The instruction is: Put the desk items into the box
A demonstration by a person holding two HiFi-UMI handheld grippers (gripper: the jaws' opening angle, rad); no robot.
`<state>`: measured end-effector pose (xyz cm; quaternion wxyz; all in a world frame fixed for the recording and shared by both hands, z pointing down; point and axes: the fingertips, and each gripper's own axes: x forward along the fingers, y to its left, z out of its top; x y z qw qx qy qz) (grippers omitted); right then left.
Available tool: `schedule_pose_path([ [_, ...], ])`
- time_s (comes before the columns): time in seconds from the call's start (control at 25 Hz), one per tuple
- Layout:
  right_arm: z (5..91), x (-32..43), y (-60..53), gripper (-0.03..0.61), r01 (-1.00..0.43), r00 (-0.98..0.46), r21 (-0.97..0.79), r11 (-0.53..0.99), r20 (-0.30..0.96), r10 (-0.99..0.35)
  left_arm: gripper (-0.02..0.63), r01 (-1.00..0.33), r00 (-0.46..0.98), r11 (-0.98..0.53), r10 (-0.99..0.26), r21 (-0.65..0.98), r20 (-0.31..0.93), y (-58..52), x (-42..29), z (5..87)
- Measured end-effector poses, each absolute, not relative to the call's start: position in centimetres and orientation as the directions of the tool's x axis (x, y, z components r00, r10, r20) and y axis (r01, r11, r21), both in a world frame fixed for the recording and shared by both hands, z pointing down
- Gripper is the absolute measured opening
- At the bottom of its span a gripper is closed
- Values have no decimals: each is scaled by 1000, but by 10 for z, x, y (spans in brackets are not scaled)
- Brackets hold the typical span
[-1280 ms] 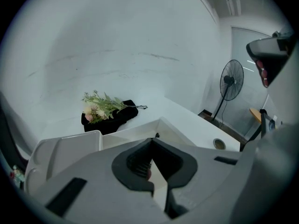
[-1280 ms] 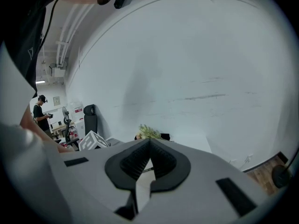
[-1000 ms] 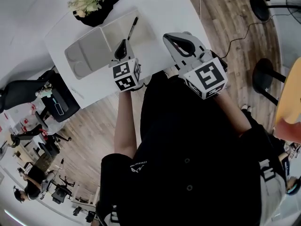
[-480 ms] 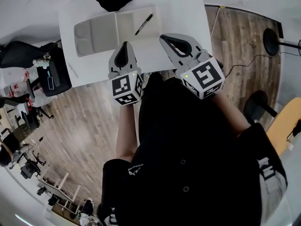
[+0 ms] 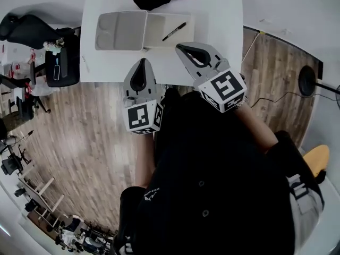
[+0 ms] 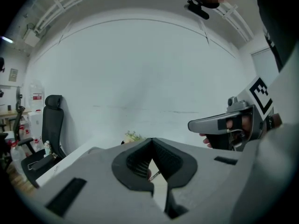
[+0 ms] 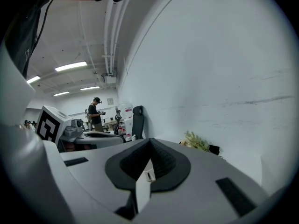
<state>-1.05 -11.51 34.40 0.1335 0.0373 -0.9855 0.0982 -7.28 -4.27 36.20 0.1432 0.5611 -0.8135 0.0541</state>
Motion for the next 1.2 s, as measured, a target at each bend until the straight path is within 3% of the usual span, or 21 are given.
schedule_pose_path([
  [0.48, 339, -42, -88, -2, 21, -961, -167, 986, 269, 66, 8, -893, -415, 445, -872, 69, 258, -19, -88, 347],
  [1.2, 300, -74, -75, -2, -5, -983, -87, 996, 184, 11, 8, -903, -406, 422, -900, 82, 159, -11, -123, 305],
])
